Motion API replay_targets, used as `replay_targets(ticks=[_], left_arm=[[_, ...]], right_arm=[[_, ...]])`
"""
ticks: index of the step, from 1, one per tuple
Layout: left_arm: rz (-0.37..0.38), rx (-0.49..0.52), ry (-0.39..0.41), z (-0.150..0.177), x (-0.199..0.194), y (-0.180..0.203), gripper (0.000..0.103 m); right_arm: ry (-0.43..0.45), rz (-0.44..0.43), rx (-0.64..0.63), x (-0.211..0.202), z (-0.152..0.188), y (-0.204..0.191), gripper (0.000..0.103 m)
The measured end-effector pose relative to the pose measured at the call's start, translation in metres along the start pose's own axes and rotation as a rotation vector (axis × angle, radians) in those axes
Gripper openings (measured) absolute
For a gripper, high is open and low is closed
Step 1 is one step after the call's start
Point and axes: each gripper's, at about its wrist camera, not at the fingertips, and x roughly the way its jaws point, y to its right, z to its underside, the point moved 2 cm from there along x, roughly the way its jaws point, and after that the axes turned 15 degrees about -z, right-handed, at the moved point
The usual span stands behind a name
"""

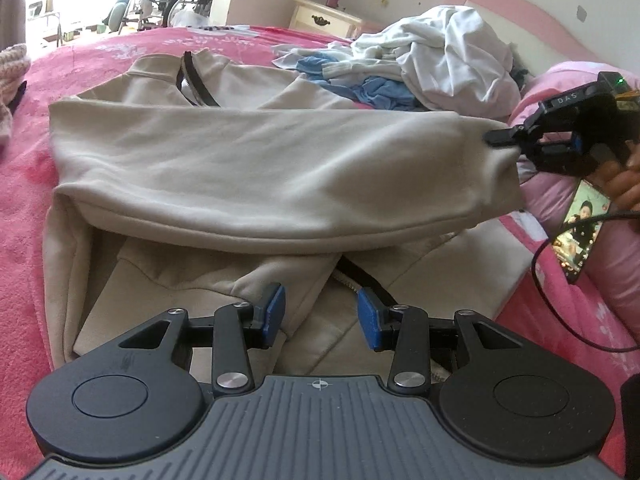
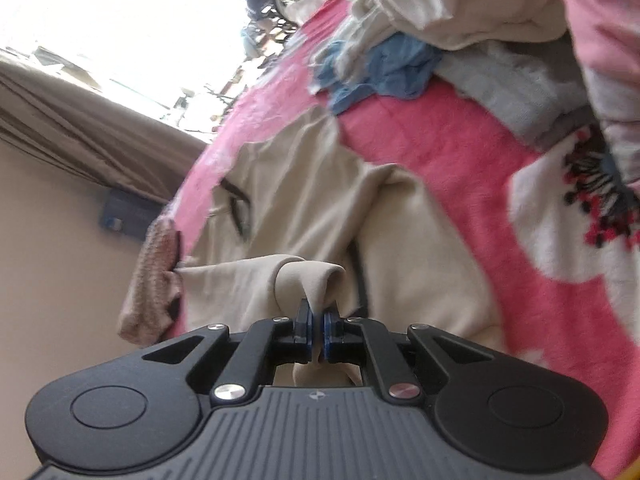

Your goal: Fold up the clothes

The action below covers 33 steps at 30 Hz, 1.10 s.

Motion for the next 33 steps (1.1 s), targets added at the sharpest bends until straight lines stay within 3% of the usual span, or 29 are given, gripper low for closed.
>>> replay_targets(ticks=[2,5,8,11,14,18,22,25,27,29,31,33], left_arm=[[0.001,-0.005,-0.002,0.001,0.001,0.000,0.040],[-0.002,-0.004,-0.007,0.000,0.001,0.001,0.040],[-0.006,-0.017,-0.005,-0.004,-0.009,-0.003,0.040],[-0.026,-0.043,0.027,-0.011,-0.029,-0.016,0.040],[-0.139,-0.038,0.112,-0.021,-0.051,-0.043,0.041],[-0.363,0.034,0.091,-0.030,-0.034,-0.078,0.041],[-0.415,0.178,0.047,-0.032,-0.003,-0.078,0.041],[-0.514,0.276,0.041,-0.027,0.021,-0.072,0.040],[-0.552,0.243,0.035,-0.026,0.027,-0.080,0.038],[-0.590,0.137,0.057,-0.028,0.019,-0.096,0.035],[-0.590,-0.033,0.063,-0.025,0.005,-0.121,0.034],[-0.556,-0.211,0.014,-0.008,0.003,-0.149,0.034]], right_arm=[[-0.054,0.038,0.039,0.011,0.005,0.019,0.008],[-0.077,0.177,0.014,0.017,0.010,0.033,0.024],[-0.017,0.229,-0.111,0.005,0.002,0.015,0.024],[0.009,0.226,-0.268,0.004,-0.010,-0.017,0.025],[-0.040,0.152,-0.417,0.027,-0.017,-0.051,0.028],[-0.173,0.064,-0.505,0.084,-0.008,-0.082,0.032],[-0.261,0.042,-0.510,0.125,0.009,-0.094,0.032],[-0.287,0.034,-0.506,0.136,0.017,-0.093,0.032],[-0.293,0.037,-0.504,0.139,0.022,-0.090,0.032],[-0.290,0.061,-0.480,0.138,0.022,-0.078,0.032],[-0.287,0.087,-0.449,0.136,0.021,-0.065,0.032],[-0.281,0.104,-0.397,0.135,0.019,-0.049,0.031]])
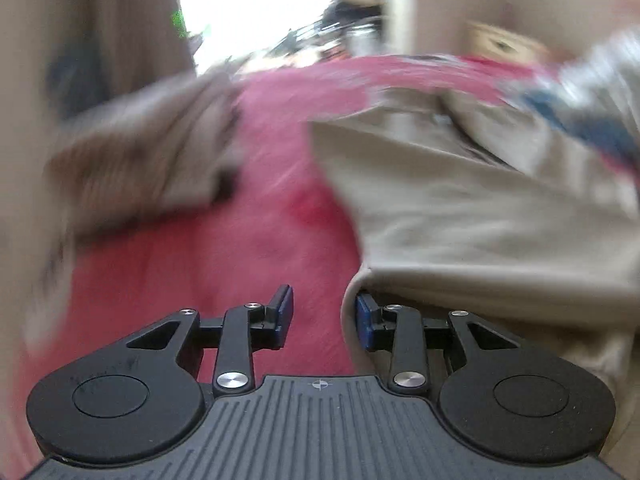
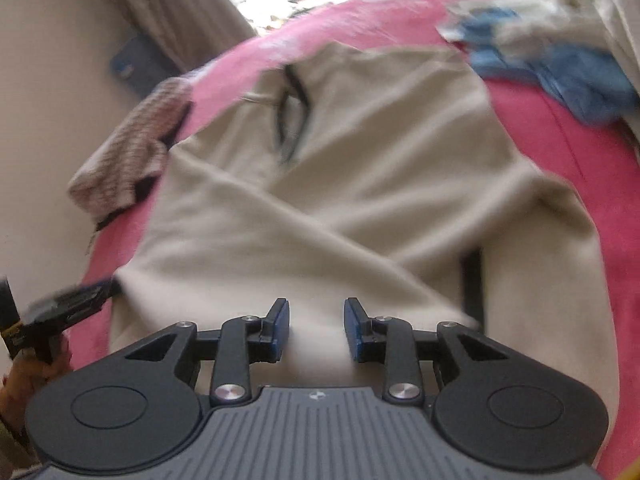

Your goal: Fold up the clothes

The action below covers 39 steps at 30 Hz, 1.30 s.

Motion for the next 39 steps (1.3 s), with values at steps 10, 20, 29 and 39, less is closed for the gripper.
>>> replay_targets(ticks=[10,20,29,39], left_arm=[[0.071,-0.139,-0.066,0.018,-0.007,-0.046,0.036],[0.184,-0.072,0.068,-0.025,-0.030,-0.021,0.037],[0.132,0.035,-0.050,0.013,0.001,0.021,0.039],[0.134,0.012,-0.054,0.014,-0.001,0.019,0.039]], right_arm=[[0.063,-0.009,0.040,-0.028,0.005,0.008,0.031],[0.097,-0.040,-0.274,-0.049,0.015,-0.031,0.029],[-0.104,0.144,-0.382,-0.039,0.071,-0.018,0.026],[-0.174,0.154,-0.460,-0.035,0.112,-0.024,0.028]])
